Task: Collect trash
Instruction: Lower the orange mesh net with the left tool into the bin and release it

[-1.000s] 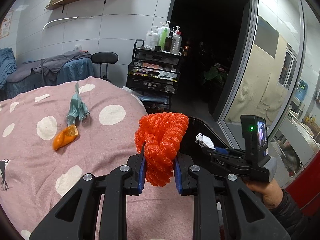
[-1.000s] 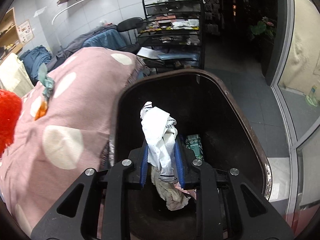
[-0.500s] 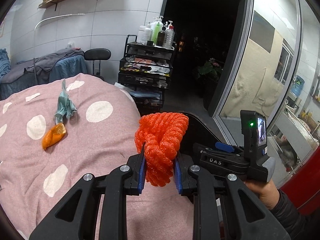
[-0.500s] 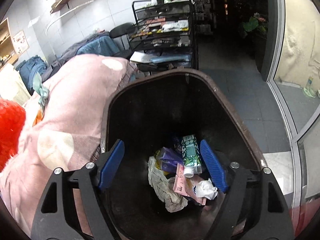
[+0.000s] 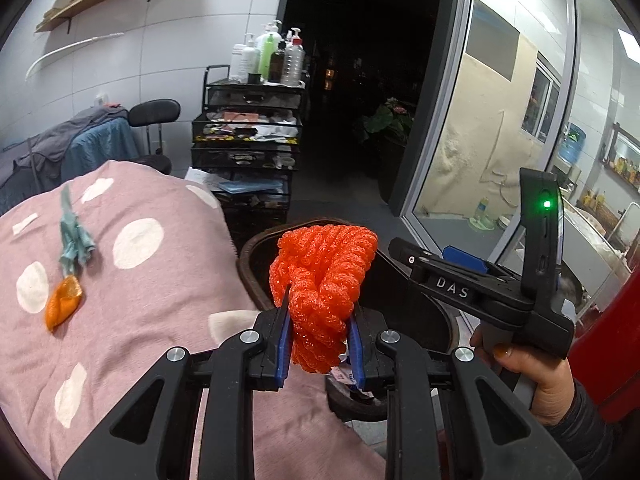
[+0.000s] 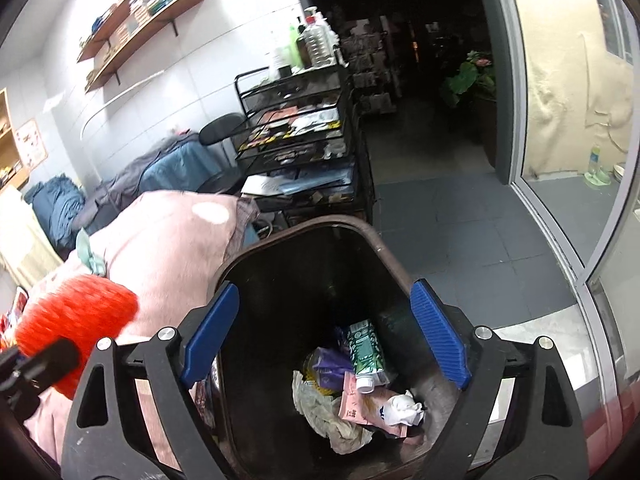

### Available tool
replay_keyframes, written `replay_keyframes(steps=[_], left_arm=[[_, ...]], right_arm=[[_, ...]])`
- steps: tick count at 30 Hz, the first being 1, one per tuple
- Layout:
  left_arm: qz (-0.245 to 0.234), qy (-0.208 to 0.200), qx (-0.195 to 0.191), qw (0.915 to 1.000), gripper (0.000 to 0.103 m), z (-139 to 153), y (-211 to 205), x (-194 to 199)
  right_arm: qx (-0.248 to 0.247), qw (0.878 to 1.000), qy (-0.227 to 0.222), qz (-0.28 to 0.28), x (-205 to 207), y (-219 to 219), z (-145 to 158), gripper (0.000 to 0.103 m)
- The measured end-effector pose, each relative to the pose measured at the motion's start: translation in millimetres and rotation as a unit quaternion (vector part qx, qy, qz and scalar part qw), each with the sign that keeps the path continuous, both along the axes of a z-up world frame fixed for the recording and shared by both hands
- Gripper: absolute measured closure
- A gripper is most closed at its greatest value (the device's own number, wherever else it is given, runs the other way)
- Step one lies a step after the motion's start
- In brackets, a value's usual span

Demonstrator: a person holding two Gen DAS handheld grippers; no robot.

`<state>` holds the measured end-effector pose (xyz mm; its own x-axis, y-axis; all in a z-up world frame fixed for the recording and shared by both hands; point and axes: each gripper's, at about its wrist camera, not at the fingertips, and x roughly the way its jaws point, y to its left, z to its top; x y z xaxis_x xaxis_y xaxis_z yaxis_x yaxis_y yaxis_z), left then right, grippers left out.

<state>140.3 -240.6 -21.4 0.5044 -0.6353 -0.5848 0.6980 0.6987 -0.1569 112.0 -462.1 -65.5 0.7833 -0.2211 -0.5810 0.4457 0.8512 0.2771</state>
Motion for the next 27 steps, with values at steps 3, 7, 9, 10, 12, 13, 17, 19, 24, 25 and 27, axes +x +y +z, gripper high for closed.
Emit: replay_keyframes(steps=[3,7,9,10,12,13,17,19,24,25,27], left_arm=[[-0.012,0.011,0.006,0.9998,0.08,-3.5,-12.6,6.0],[-0.021,0.02,0.017,0.9994,0.08,-9.3,-24.1,10.4],[-0.026,0.025,0.023,0.9991,0.08,-12.1,-29.9,12.4],[-0.029,0.028,0.025,0.9989,0.08,-13.1,-32.4,13.4],[-0.032,0.031,0.03,0.9985,0.08,-15.3,-37.9,15.6],[-0.034,0.032,0.033,0.9984,0.08,-16.5,-41.1,15.8],[-0.04,0.038,0.045,0.9975,0.08,-22.1,-52.3,19.3],[-0.038,0.04,0.05,0.9972,0.08,-25.2,-56.7,21.1],[-0.037,0.048,0.059,0.9964,0.064,-32.1,-60.9,24.9],[-0.036,0.049,0.06,0.9963,0.061,-33.3,-60.9,24.9],[-0.031,0.047,0.062,0.9965,0.036,-35.3,-60.2,24.8]], right_arm=[[0.003,1.0,-0.004,-0.008,-2.8,-6.2,4.8,0.015],[0.003,1.0,-0.009,-0.02,-6.7,-13.5,7.8,0.015],[0.002,1.0,-0.009,-0.026,-8.0,-16.8,8.8,0.015],[0.002,0.999,-0.01,-0.03,-8.8,-18.5,9.2,0.015],[0.004,0.999,-0.012,-0.038,-10.5,-21.8,9.8,0.015],[0.003,0.999,-0.012,-0.039,-11.3,-22.2,9.8,0.015],[0.0,0.999,-0.015,-0.051,-15.4,-26.4,10.8,0.015],[0.001,0.998,-0.016,-0.056,-16.4,-29.4,10.6,0.015],[0.006,0.998,-0.014,-0.064,-18.5,-34.3,8.4,0.014],[0.007,0.998,-0.014,-0.065,-17.9,-34.4,8.5,0.014],[0.007,0.998,-0.013,-0.066,-18.0,-35.2,7.8,0.013]])
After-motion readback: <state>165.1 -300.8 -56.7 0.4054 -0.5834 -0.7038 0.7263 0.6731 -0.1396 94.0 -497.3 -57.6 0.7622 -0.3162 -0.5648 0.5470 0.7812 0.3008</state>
